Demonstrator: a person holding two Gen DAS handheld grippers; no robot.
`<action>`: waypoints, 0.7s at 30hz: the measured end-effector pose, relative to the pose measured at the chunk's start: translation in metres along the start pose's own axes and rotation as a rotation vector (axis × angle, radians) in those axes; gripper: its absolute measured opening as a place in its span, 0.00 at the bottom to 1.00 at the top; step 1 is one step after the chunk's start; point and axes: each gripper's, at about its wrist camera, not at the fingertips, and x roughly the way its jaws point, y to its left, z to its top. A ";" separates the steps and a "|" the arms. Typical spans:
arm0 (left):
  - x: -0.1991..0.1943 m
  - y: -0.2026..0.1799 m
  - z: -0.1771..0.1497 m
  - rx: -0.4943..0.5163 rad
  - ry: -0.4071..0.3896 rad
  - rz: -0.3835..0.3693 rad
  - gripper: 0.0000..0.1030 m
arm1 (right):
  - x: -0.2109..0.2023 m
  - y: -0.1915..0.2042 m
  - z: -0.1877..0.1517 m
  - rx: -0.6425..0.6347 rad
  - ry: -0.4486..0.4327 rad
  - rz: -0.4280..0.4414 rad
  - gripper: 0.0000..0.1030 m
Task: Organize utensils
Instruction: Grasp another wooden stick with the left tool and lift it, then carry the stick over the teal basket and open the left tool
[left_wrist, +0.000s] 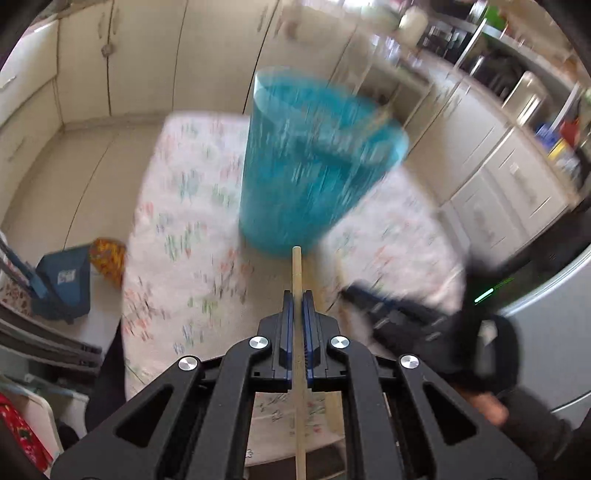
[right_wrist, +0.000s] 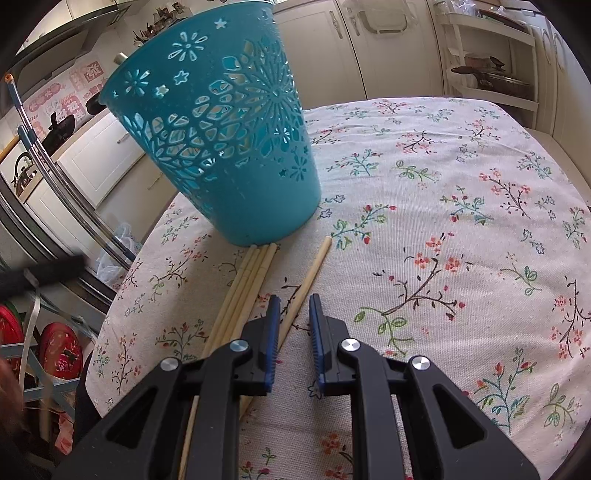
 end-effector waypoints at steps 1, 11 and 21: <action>-0.017 -0.004 0.012 -0.001 -0.046 -0.027 0.04 | 0.000 -0.001 0.000 0.000 0.000 0.001 0.16; -0.075 -0.055 0.114 0.068 -0.431 -0.028 0.05 | 0.000 -0.004 0.001 0.004 0.001 0.018 0.18; -0.012 -0.056 0.162 0.016 -0.617 0.175 0.05 | 0.000 0.004 0.000 -0.019 0.002 0.025 0.25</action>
